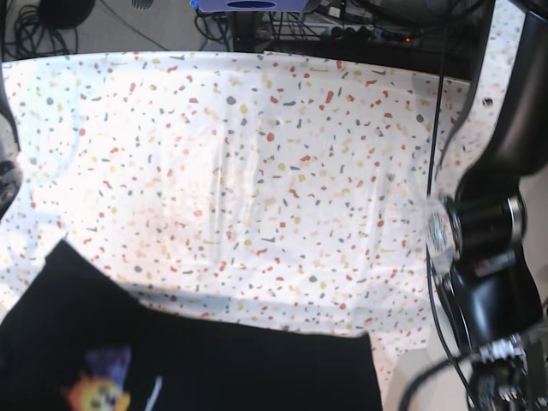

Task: Layout the t-shirt on the table in an organized manner, then fold the t-shirt properly
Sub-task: 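Lift the shirt with both grippers, flip it, and lay it flat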

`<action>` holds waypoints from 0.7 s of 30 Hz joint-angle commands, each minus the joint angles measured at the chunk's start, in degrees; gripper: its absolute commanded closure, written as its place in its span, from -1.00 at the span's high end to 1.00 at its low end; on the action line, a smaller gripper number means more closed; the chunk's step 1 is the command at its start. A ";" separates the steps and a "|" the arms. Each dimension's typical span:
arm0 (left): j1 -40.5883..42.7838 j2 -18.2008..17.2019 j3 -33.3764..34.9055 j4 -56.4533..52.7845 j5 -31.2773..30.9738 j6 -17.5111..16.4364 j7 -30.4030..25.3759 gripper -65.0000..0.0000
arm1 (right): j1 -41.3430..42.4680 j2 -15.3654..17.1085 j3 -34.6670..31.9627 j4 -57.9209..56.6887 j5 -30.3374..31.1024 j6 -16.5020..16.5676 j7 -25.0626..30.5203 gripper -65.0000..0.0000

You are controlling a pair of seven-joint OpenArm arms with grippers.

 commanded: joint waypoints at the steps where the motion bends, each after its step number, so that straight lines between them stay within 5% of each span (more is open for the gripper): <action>1: -3.99 -0.26 -0.35 1.39 -0.73 -0.09 -2.16 -1.00 | 3.15 1.49 -0.80 4.04 0.27 -0.75 2.07 -1.00; 6: -5.22 0.00 -0.35 7.90 -0.82 -0.09 -1.28 -1.00 | 2.45 3.77 -1.86 19.42 0.19 -1.01 -4.26 -1.00; 12: 11.22 -0.35 -0.44 24.78 -0.82 -0.09 4.70 -1.00 | -14.43 3.16 -0.28 30.15 0.45 -0.84 -11.21 -1.00; 18: 35.13 -2.02 -0.44 35.06 -0.73 -0.09 5.31 -1.00 | -33.33 -6.34 6.67 28.92 0.45 -0.75 -10.68 -1.00; 21: 45.86 -2.46 -0.44 34.53 -0.47 -0.09 4.87 -1.00 | -39.92 -9.68 8.95 21.80 0.45 -0.75 -5.14 -1.00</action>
